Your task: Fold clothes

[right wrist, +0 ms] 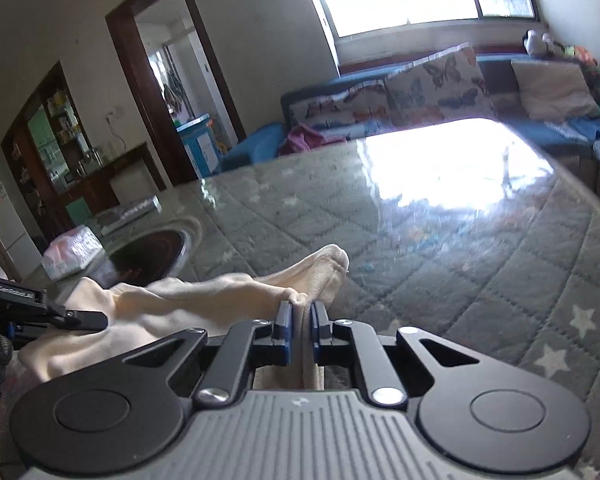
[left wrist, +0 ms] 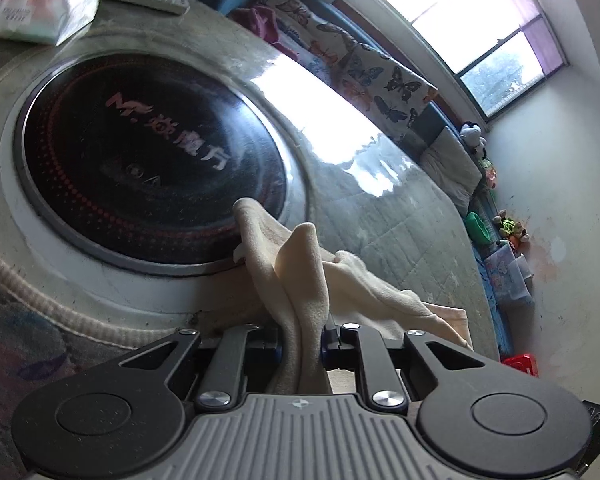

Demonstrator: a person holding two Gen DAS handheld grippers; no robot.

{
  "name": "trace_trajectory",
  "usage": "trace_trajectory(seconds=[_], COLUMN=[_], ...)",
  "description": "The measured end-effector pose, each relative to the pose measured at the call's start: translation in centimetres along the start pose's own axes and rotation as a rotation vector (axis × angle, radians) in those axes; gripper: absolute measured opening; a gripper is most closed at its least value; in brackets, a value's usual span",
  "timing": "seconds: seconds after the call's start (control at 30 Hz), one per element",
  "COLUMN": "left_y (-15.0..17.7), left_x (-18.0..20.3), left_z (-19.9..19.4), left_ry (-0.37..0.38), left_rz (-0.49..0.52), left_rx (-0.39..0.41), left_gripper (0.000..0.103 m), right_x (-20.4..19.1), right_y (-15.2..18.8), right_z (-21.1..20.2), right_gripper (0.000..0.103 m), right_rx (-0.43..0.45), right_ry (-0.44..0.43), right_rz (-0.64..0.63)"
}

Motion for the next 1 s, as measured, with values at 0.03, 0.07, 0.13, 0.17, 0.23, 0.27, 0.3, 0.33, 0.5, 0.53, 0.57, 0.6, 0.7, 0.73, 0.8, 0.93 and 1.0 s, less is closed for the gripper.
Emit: trace_trajectory(seconds=[0.03,0.07,0.13,0.17,0.23,0.27,0.3,0.33,0.5,0.53,0.57,0.6,0.7,0.73,0.8,0.93,1.0], left_y=[-0.1,-0.1,-0.2,-0.2,-0.1,0.0,0.2,0.3,1.2,1.5,1.8,2.0,3.0,3.4,4.0,5.5,6.5], left_x=[0.6,1.2,2.6,3.2,4.7,5.4,6.1,6.8,10.8,11.6,12.4,13.2,15.4,16.1,17.4,18.9,18.9], left_z=[-0.1,-0.3,-0.4,-0.3,-0.1,0.1,0.4,0.8,3.1,3.6,4.2,4.7,6.1,6.5,7.5,9.1,10.1], left_ry=[0.011,0.023,0.045,0.056,0.079,0.091,0.102,0.114,0.171,0.181,0.192,0.203,0.232,0.238,0.251,0.261,0.247], left_rz=[0.014,0.028,0.053,0.065,0.093,0.106,0.118,0.127,0.168,0.176,0.185,0.193,0.218,0.225,0.240,0.285,0.303], left_rx=[0.003,0.006,0.006,0.004,-0.003,-0.007,-0.012,-0.017,-0.045,-0.054,-0.063,-0.071,-0.094,-0.101,-0.114,-0.124,-0.145], left_gripper=[0.016,0.016,0.016,0.016,0.016,0.016,0.016,0.016,0.016,0.016,0.016,0.016,0.016,0.016,0.016,0.016,0.016], right_x=[0.0,0.0,0.5,0.8,1.3,1.6,1.9,2.2,4.6,5.2,5.7,6.3,7.7,8.2,9.5,11.6,13.2], right_y=[-0.1,-0.3,-0.6,-0.8,-1.1,-1.3,-1.5,-1.7,-3.0,-3.3,-3.6,-3.9,-4.5,-4.7,-5.0,-4.8,-4.0], right_z=[-0.5,-0.9,-1.9,-2.5,-3.5,-4.0,-4.5,-5.1,-7.5,-7.9,-8.4,-8.8,-9.5,-9.8,-10.2,-10.6,-10.2], right_gripper=[0.008,0.008,0.008,0.008,0.008,0.008,0.008,0.008,0.008,0.008,0.008,0.008,0.008,0.008,0.008,0.008,0.008], right_rx=[0.013,0.026,0.042,0.050,0.066,0.074,0.082,0.090,0.116,0.120,0.124,0.128,0.135,0.137,0.135,0.120,0.100], right_ry=[0.004,0.008,0.029,0.040,0.061,0.071,0.082,0.093,0.178,0.198,0.218,0.237,0.279,0.295,0.328,0.380,0.405], right_rz=[-0.003,-0.006,-0.009,-0.011,-0.013,-0.015,-0.016,-0.018,-0.033,-0.037,-0.041,-0.044,-0.043,-0.043,-0.043,-0.035,-0.011])
Point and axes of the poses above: each gripper's, at about its wrist camera, not at the fingertips, and z roughly the way its jaws point, x to its right, y to its underside, the point moved 4 cm from there along z, roughly the way its jaws point, and after that the axes turned 3 degrees about x, right-handed, at the moved point
